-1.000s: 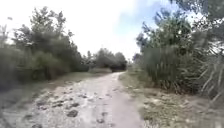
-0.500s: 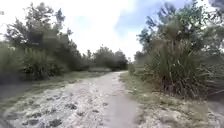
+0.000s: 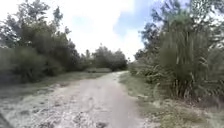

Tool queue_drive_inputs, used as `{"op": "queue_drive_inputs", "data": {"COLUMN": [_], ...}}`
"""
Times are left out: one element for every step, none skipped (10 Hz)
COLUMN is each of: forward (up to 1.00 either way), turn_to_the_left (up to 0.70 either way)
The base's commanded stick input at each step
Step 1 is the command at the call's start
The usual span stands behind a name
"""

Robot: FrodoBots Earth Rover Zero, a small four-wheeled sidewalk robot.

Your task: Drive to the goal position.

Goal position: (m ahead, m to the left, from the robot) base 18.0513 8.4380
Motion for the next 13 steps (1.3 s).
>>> {"op": "queue_drive_inputs", "data": {"forward": [1.00,1.00,1.00,1.00,1.00,1.00,1.00,1.00,1.00,1.00,1.00,1.00,1.00], "turn_to_the_left": [0.00,0.00,0.00,0.00,0.00,0.00,0.00,0.00,0.00,0.00,0.00,0.00,0.00]}}
